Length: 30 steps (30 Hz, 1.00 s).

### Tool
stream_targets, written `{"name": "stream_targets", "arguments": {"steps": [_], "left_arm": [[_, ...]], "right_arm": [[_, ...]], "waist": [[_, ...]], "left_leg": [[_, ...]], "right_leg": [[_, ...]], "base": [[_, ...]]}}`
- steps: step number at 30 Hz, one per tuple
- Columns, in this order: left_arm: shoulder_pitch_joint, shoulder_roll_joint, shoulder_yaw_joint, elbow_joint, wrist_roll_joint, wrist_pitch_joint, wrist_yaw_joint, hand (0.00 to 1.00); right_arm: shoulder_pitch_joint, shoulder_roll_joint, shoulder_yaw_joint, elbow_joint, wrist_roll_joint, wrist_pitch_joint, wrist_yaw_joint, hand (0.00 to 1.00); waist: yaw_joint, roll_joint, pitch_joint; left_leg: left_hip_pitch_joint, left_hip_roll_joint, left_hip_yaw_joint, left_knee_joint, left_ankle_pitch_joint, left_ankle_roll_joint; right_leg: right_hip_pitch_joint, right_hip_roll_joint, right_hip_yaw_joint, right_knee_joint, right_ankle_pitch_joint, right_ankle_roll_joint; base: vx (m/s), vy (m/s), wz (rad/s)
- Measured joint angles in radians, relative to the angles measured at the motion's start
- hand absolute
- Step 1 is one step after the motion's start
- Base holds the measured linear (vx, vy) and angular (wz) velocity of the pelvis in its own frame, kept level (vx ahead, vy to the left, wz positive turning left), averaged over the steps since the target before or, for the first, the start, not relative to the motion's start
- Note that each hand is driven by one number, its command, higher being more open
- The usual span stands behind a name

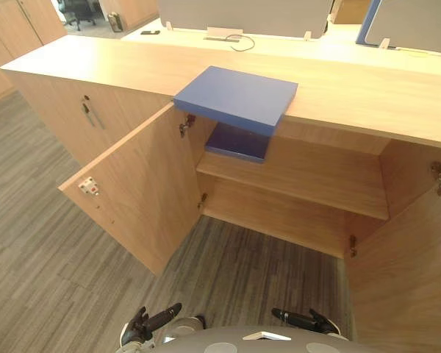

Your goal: Walk over to the cabinet, pick up the folder, carry it to the office cabinet, place the folder inside the office cabinet, then close the office cabinet door

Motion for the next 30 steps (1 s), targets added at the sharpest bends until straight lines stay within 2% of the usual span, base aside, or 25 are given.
{"name": "stream_targets", "arguments": {"steps": [2,3,4,5,6,7,8,9,10,11,12,13,14,15,16,17,19,21,22,25,30], "left_arm": [[0.019,-0.008,-0.001,0.0,0.0,0.001,0.001,1.0],[0.032,-0.018,-0.003,0.0,0.0,0.001,0.001,1.0],[0.034,-0.019,-0.01,0.001,0.0,0.001,0.001,1.0],[0.039,-0.008,-0.031,0.001,0.0,0.001,0.001,1.0],[0.038,0.005,-0.041,0.001,0.001,0.001,0.001,1.0],[0.033,0.015,-0.043,-0.001,0.001,0.001,-0.001,1.0],[0.028,0.028,-0.041,-0.004,0.001,0.001,-0.008,1.0],[0.014,0.043,-0.032,-0.007,0.001,0.0,-0.011,1.0],[0.006,0.033,-0.029,-0.003,0.0,0.002,-0.006,1.0],[0.016,0.031,-0.021,-0.001,0.0,0.004,0.0,1.0],[0.026,0.031,-0.007,-0.003,-0.001,0.001,0.008,1.0],[0.02,0.046,-0.001,-0.001,0.0,0.002,0.008,1.0],[0.019,0.04,-0.001,-0.001,0.001,0.002,0.012,1.0],[0.018,0.035,-0.001,0.0,0.001,0.001,0.013,1.0],[0.018,0.03,-0.001,0.0,0.001,0.001,0.013,1.0],[0.019,0.03,-0.001,-0.001,0.001,0.001,0.015,1.0],[0.024,0.031,-0.001,-0.001,0.001,0.0,0.016,1.0],[0.028,0.04,-0.002,-0.001,0.001,-0.001,0.017,1.0],[0.028,0.044,-0.005,-0.001,0.001,-0.001,0.017,1.0],[0.026,0.067,-0.055,-0.003,0.004,-0.003,0.02,1.0],[0.02,0.088,-0.141,-0.018,0.009,-0.005,0.033,1.0]], "right_arm": [[-0.007,-0.002,-0.003,0.0,0.0,0.001,0.002,1.0],[-0.019,-0.004,-0.015,-0.009,0.0,0.0,0.004,1.0],[-0.023,-0.004,-0.024,-0.018,0.0,0.0,0.006,1.0],[-0.033,0.0,-0.038,-0.031,0.0,-0.004,0.006,1.0],[-0.034,0.007,-0.047,-0.032,0.0,-0.005,0.003,1.0],[-0.033,0.017,-0.05,-0.035,-0.001,-0.005,0.002,1.0],[-0.021,0.037,-0.05,-0.04,-0.001,-0.006,0.001,1.0],[-0.023,0.045,-0.05,-0.044,-0.001,-0.011,0.001,1.0],[-0.03,0.042,-0.049,-0.052,0.0,-0.019,0.005,1.0],[-0.031,0.049,-0.05,-0.049,0.0,-0.012,0.003,1.0],[-0.03,0.062,-0.049,-0.049,0.0,-0.012,0.002,1.0],[-0.032,0.071,-0.054,-0.048,0.003,-0.009,0.003,1.0],[-0.035,0.07,-0.059,-0.048,0.001,-0.004,0.003,1.0],[-0.035,0.068,-0.062,-0.049,0.001,-0.002,0.002,1.0],[-0.036,0.065,-0.065,-0.048,0.001,0.004,0.001,1.0],[-0.036,0.066,-0.068,-0.048,0.001,0.005,0.0,1.0],[-0.022,0.068,-0.05,-0.038,0.0,0.004,0.0,1.0],[-0.027,0.074,-0.02,-0.035,-0.002,0.004,0.002,1.0],[-0.03,0.079,-0.011,-0.028,-0.001,0.003,0.003,1.0],[-0.036,0.087,0.009,0.0,-0.001,0.003,0.002,1.0],[-0.038,0.087,0.011,0.001,-0.001,0.003,0.0,1.0]], "waist": [[0.006,0.013,0.007],[0.002,0.033,0.018],[-0.001,0.041,0.026],[-0.005,0.042,0.034],[-0.005,0.031,0.038],[-0.012,0.014,0.035],[-0.026,-0.017,0.035],[-0.026,-0.032,0.053],[-0.024,-0.019,0.081],[-0.023,-0.027,0.079],[-0.024,-0.047,0.07],[-0.027,-0.061,0.068],[-0.03,-0.064,0.063],[-0.039,-0.053,0.067],[-0.036,-0.054,0.078],[-0.034,-0.053,0.077],[-0.028,-0.066,0.061],[-0.027,-0.085,0.053],[-0.028,-0.086,0.052],[-0.029,-0.099,0.026],[-0.029,-0.105,0.016]], "left_leg": [[0.042,-0.028,-0.046,-0.051,-0.027,0.007],[0.08,-0.028,-0.066,-0.093,-0.028,0.009],[0.095,-0.023,-0.077,-0.108,-0.028,0.009],[0.113,-0.022,-0.078,-0.132,-0.027,0.011],[0.126,-0.026,-0.081,-0.156,-0.027,0.011],[0.133,-0.031,-0.106,-0.193,-0.03,0.006],[0.131,-0.055,-0.125,-0.194,-0.038,-0.004],[0.086,-0.068,-0.134,-0.088,-0.049,0.013],[0.083,-0.058,-0.14,-0.053,-0.015,0.03],[0.082,-0.068,-0.135,-0.058,-0.009,0.033],[0.077,-0.086,-0.131,-0.081,0.007,0.037],[0.071,-0.101,-0.134,-0.118,0.039,0.041],[0.082,-0.102,-0.143,-0.157,0.057,0.041],[0.096,-0.102,-0.16,-0.209,0.096,0.047],[0.102,-0.094,-0.174,-0.209,0.123,0.047],[0.109,-0.092,-0.178,-0.209,0.123,0.047],[0.122,-0.093,-0.188,-0.209,0.121,0.046],[0.12,-0.091,-0.191,-0.21,0.121,0.045],[0.118,-0.09,-0.192,-0.21,0.121,0.046],[0.093,-0.094,-0.211,-0.21,0.114,0.042],[0.076,-0.11,-0.225,-0.21,0.105,0.045]], "right_leg": [[-0.021,-0.013,0.0,0.065,-0.006,0.003],[-0.077,-0.012,0.0,0.188,-0.007,0.003],[-0.113,-0.013,0.0,0.265,-0.007,0.004],[-0.186,-0.028,-0.008,0.411,0.004,0.02],[-0.218,-0.045,-0.024,0.474,0.015,0.02],[-0.243,-0.064,-0.069,0.504,0.034,-0.001],[-0.239,-0.087,-0.092,0.482,0.038,-0.006],[-0.219,-0.101,-0.095,0.459,0.006,-0.004],[-0.185,-0.08,-0.108,0.409,-0.031,0.003],[-0.171,-0.082,-0.105,0.37,-0.05,0.005],[-0.139,-0.083,-0.104,0.275,-0.081,-0.003],[-0.125,-0.082,-0.101,0.192,-0.099,0.056],[-0.13,-0.075,-0.108,0.179,-0.098,0.056],[-0.131,-0.061,-0.107,0.159,-0.091,0.048],[-0.115,-0.056,-0.113,0.144,-0.076,0.056],[-0.099,-0.051,-0.116,0.129,-0.076,0.056],[-0.049,-0.038,-0.119,0.07,-0.055,0.058],[-0.036,-0.028,-0.12,0.04,-0.048,0.057],[-0.033,-0.026,-0.122,0.031,-0.046,0.058],[-0.034,-0.025,-0.147,0.01,-0.045,0.06],[-0.033,-0.026,-0.164,-0.007,-0.034,0.064]], "base": [[-0.12,0.058,-0.52],[-0.13,0.073,-0.63],[-0.16,0.089,-0.38],[-0.13,0.072,-0.05],[-0.13,0.054,0.19],[-0.02,0.025,0.41],[0.02,0.041,0.48],[0.05,-0.001,0.17],[-0.01,0.001,-0.13],[-0.03,-0.034,-0.37],[-0.05,-0.027,-0.27],[-0.04,-0.05,-0.13],[-0.02,-0.034,0.06],[-0.03,-0.005,0.1],[-0.01,-0.011,0.11],[0.02,-0.031,0.16],[0.07,-0.017,0.23],[0.05,-0.008,0.09],[0.06,-0.03,0.07],[0.07,-0.034,0.18],[0.09,-0.021,0.11]]}}
